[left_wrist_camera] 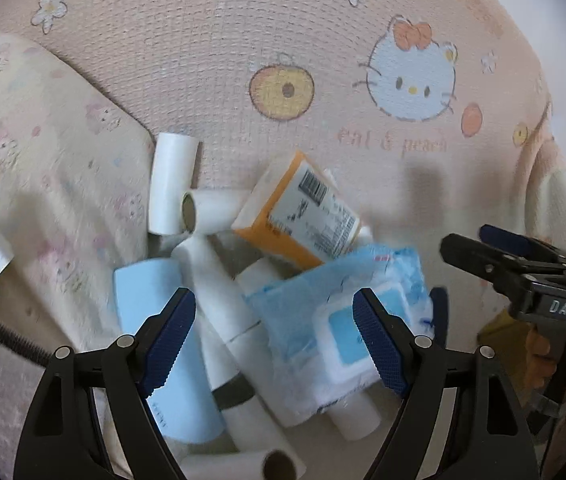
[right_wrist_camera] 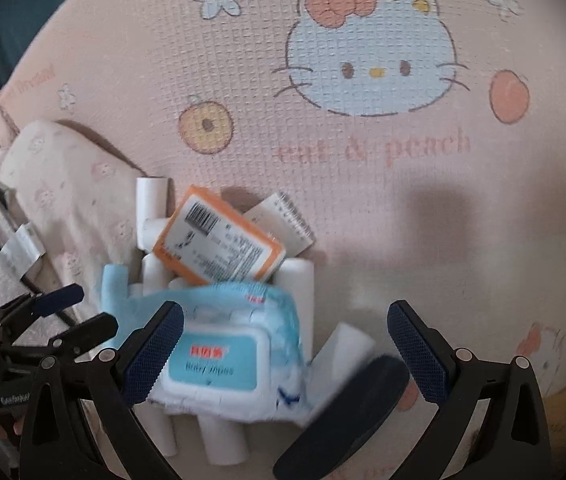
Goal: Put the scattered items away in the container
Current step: 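Move the left gripper toward the orange-and-white tissue pack on the pile, then close the left gripper on the orange-and-white tissue pack and lift it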
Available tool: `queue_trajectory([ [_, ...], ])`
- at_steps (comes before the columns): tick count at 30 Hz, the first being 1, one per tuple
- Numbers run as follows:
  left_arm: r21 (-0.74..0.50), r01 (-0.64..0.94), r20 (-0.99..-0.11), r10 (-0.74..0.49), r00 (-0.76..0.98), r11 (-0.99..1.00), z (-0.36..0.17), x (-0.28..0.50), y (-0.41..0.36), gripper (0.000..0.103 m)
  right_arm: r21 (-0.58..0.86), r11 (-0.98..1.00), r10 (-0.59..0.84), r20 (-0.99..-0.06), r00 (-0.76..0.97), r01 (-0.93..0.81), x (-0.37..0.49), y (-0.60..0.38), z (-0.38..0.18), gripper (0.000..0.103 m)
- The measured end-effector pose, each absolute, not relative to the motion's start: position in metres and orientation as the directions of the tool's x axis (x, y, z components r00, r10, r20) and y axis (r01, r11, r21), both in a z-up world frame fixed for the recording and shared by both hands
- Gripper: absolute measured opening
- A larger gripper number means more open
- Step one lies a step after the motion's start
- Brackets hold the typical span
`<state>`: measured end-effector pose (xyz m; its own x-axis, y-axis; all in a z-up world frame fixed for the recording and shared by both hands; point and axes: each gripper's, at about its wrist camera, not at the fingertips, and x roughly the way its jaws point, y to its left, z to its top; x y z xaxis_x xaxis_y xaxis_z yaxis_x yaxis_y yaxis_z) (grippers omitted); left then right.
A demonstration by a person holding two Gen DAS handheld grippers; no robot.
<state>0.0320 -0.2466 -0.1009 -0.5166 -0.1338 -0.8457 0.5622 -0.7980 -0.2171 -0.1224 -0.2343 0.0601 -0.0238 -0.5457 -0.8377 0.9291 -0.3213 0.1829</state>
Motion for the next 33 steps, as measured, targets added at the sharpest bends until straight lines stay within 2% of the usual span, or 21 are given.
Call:
queue_trajectory([
  [6,-0.258,0.589,-0.839,-0.125,-0.530,-0.766,-0.094,0.014,-0.273,0.084,0.224,-0.241,-0.518,-0.853,0.070,0.944,-0.144,-0.279,0.065,0.102],
  [10,-0.236,0.580,-0.853,-0.120,-0.509,-0.779,-0.102,-0.006,-0.286,0.084,0.365,-0.324,-0.496,-0.851,0.172,0.873,-0.172,-0.294,0.036,0.102],
  [11,-0.230,0.582,-0.856,-0.122,-0.502,-0.780,-0.105,-0.010,-0.288,0.084,0.405,-0.355,-0.491,-0.848,0.201,0.843,-0.177,-0.294,0.027,0.100],
  [15,-0.247,0.581,-0.858,-0.103,-0.503,-0.775,-0.119,-0.025,-0.295,0.084,0.551,-0.414,-0.498,-0.803,0.327,0.724,-0.195,-0.290,0.000,0.084],
  [17,-0.262,0.586,-0.855,-0.097,-0.510,-0.767,-0.123,-0.032,-0.298,0.082,0.589,-0.412,-0.522,-0.778,0.351,0.695,-0.198,-0.289,-0.003,0.081],
  [26,-0.319,0.585,-0.863,-0.027,-0.505,-0.745,-0.137,-0.061,-0.302,0.060,0.651,-0.436,-0.527,-0.744,0.409,0.622,-0.193,-0.298,-0.031,0.079],
  [29,-0.312,0.590,-0.863,-0.037,-0.503,-0.745,-0.140,-0.062,-0.300,0.058,0.682,-0.400,-0.544,-0.714,0.440,0.612,-0.185,-0.304,-0.035,0.071],
  [33,-0.303,0.608,-0.864,-0.057,-0.500,-0.734,-0.145,-0.059,-0.301,0.050,0.696,-0.369,-0.562,-0.695,0.449,0.616,-0.181,-0.311,-0.040,0.068],
])
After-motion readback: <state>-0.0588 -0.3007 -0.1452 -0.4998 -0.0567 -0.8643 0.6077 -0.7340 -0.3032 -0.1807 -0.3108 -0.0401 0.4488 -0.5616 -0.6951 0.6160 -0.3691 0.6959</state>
